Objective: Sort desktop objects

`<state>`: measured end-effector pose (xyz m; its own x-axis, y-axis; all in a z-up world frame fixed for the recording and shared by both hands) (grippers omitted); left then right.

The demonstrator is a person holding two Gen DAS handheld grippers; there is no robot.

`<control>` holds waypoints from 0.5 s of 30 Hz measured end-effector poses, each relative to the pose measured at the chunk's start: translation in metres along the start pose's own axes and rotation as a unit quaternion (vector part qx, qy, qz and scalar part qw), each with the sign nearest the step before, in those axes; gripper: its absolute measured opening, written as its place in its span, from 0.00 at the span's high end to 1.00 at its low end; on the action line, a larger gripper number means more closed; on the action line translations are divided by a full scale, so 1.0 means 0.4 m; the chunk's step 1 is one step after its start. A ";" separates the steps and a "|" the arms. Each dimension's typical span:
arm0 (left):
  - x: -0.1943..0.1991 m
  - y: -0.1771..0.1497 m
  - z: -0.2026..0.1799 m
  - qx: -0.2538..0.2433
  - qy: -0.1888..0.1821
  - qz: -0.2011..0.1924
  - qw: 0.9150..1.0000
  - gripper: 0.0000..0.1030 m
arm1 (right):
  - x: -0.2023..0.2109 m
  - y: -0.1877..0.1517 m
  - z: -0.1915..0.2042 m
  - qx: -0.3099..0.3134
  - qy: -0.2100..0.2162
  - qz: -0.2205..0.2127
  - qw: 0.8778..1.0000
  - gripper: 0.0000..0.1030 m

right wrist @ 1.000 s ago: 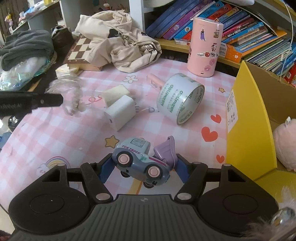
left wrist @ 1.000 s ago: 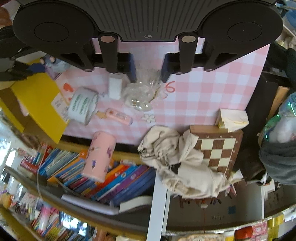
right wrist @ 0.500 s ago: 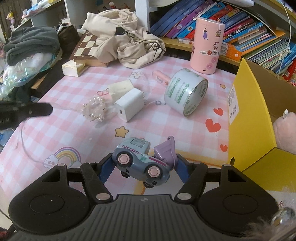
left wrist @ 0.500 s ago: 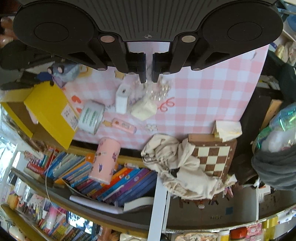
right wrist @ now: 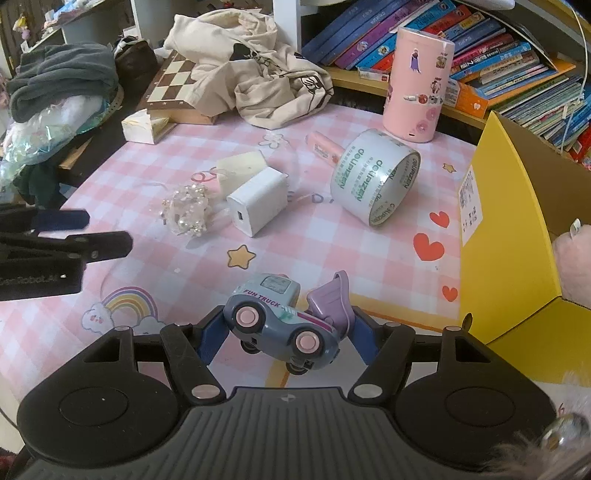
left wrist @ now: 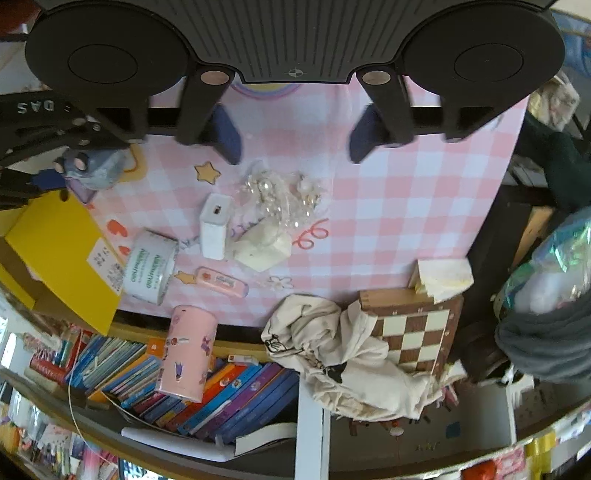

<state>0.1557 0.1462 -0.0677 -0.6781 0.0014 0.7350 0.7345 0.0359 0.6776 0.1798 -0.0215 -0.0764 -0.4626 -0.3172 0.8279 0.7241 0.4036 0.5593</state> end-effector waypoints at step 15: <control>-0.217 0.076 -0.029 -0.040 0.010 0.046 0.998 0.23 | -0.048 0.012 -0.043 -0.013 0.001 0.026 1.000 0.35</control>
<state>0.2372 0.1354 -0.1104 -0.6080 -0.0181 0.7937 0.7936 -0.0425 0.6069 0.2009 -0.0282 -0.0903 -0.4225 -0.2980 0.8560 0.7606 0.3971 0.5136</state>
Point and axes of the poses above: each gripper's, at about its wrist camera, not at the fingertips, and x roughly against the way its jaws point, z to its left, y to its top, the point moved 4 cm from there along -x, roughly the way its jaws point, and after that the axes turned 2 degrees about z, right-handed, at the moved point
